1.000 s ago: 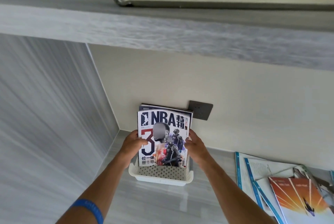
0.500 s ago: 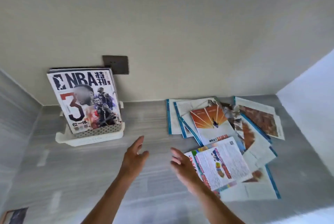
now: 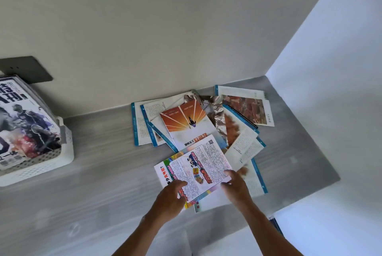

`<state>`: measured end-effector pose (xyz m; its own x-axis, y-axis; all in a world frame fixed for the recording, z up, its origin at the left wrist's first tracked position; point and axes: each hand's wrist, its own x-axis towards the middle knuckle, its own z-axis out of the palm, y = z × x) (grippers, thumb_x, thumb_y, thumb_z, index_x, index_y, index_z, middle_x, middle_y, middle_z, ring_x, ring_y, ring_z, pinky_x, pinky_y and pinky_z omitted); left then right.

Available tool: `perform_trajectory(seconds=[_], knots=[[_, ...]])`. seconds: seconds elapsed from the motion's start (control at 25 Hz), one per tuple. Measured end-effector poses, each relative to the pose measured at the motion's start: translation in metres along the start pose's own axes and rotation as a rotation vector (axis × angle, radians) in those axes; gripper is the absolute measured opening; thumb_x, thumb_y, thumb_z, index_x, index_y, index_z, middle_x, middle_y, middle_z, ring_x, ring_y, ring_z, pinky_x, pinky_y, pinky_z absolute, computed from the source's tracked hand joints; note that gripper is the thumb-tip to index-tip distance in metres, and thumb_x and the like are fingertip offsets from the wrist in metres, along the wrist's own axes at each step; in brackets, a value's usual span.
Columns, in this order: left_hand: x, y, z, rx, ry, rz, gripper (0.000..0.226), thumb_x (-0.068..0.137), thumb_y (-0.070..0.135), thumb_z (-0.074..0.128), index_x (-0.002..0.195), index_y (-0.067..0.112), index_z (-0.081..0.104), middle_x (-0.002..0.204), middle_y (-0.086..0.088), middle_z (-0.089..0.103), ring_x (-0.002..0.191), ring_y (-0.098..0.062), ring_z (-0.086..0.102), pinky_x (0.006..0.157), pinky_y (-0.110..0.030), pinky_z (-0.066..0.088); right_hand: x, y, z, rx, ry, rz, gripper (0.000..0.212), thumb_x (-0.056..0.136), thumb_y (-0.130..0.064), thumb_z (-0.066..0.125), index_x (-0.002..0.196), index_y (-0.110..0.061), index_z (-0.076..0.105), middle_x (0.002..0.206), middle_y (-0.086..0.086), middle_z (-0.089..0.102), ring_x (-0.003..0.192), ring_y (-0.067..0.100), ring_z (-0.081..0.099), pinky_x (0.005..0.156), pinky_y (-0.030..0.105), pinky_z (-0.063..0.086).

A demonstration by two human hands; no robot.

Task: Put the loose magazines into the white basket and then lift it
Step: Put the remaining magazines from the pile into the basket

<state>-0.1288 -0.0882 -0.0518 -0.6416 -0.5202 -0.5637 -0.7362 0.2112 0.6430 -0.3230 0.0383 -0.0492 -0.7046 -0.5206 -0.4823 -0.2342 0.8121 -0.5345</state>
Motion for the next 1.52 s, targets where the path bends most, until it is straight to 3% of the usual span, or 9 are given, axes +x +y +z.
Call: perform_trajectory(seconds=[0.12,0.24,0.48,0.64,0.8,1.04,1.24,1.36,1.52], knots=[[0.021,0.022,0.021,0.161,-0.027,0.022,0.048,0.092,0.027,0.053,0.138,0.036,0.042,0.159,0.007,0.026,0.145,-0.017,0.026,0.115,-0.038,0.031,0.031,0.022,-0.040,-0.037,0.052,0.013,0.029,0.089,-0.046,0.058,0.102,-0.021,0.061,0.100,-0.007,0.069,0.071,0.007,0.065,0.053,0.015,0.041],[0.040,0.038,0.035,0.360,-0.066,-0.013,0.056,0.090,0.028,0.055,0.142,0.039,0.035,0.163,0.003,0.012,0.149,-0.024,0.012,0.117,-0.048,0.025,0.052,0.047,-0.060,0.029,0.061,0.189,0.028,0.086,-0.041,0.060,0.098,-0.015,0.058,0.080,-0.002,0.066,0.065,0.009,0.062,0.053,0.024,0.046],[0.041,0.023,0.051,0.525,-0.185,-0.035,0.081,0.092,0.027,0.054,0.149,0.046,0.000,0.161,0.004,-0.021,0.149,-0.027,-0.015,0.114,-0.053,0.030,0.048,0.082,-0.038,-0.242,0.162,0.296,0.063,0.078,-0.039,0.070,0.128,-0.019,0.037,0.120,0.005,0.047,0.106,0.026,0.051,0.085,0.043,0.047],[0.042,0.019,0.043,0.551,-0.194,-0.034,0.079,0.093,0.029,0.054,0.149,0.046,0.001,0.161,0.004,-0.020,0.149,-0.025,-0.012,0.114,-0.050,0.032,0.051,0.076,-0.049,0.054,0.153,0.384,0.036,0.080,-0.029,0.068,0.108,-0.010,0.056,0.085,0.001,0.062,0.065,0.010,0.056,0.055,0.023,0.048],[0.043,0.023,0.036,0.513,-0.180,-0.053,0.081,0.090,0.035,0.058,0.151,0.040,0.005,0.163,0.006,-0.011,0.151,-0.022,-0.002,0.114,-0.046,0.033,0.052,0.023,-0.074,0.234,0.144,0.215,0.009,0.077,-0.020,0.065,0.073,-0.012,0.064,0.067,0.002,0.064,0.062,0.019,0.061,0.045,0.023,0.041],[0.025,0.043,0.005,0.158,0.037,0.171,0.061,0.085,0.028,0.068,0.137,0.045,0.041,0.153,0.016,0.035,0.140,-0.010,0.033,0.114,-0.030,0.027,0.012,-0.079,-0.115,0.501,0.170,-0.148,0.029,0.070,-0.025,0.067,0.055,-0.015,0.044,0.051,-0.003,0.044,0.051,0.016,0.040,0.050,0.034,0.031],[-0.005,0.072,-0.051,-0.658,0.220,0.072,0.016,0.092,0.021,0.060,0.102,0.027,0.072,0.103,0.008,0.076,0.090,-0.009,0.071,0.088,-0.040,0.054,-0.046,-0.160,-0.126,0.226,0.114,-0.876,0.034,0.080,-0.024,0.067,0.066,-0.031,0.036,0.051,-0.011,0.039,0.047,0.005,0.035,0.044,0.009,0.024],[-0.018,0.070,-0.090,-1.054,0.309,0.017,0.037,0.098,0.037,0.044,0.112,0.012,0.067,0.106,-0.013,0.074,0.094,-0.026,0.071,0.087,-0.041,0.050,-0.062,-0.174,-0.096,-0.224,0.272,-1.149,0.023,0.079,-0.024,0.065,0.076,-0.024,0.042,0.058,-0.005,0.049,0.055,0.010,0.047,0.048,0.017,0.023],[-0.040,0.019,-0.137,-1.506,0.343,-0.009,0.071,0.083,0.074,0.034,0.131,0.028,0.055,0.115,-0.016,0.069,0.111,-0.040,0.061,0.100,-0.057,0.042,-0.062,-0.134,-0.029,-0.389,0.176,-1.110,0.018,0.072,-0.015,0.072,0.084,-0.023,0.061,0.080,-0.007,0.064,0.072,0.015,0.060,0.058,0.023,0.045]])
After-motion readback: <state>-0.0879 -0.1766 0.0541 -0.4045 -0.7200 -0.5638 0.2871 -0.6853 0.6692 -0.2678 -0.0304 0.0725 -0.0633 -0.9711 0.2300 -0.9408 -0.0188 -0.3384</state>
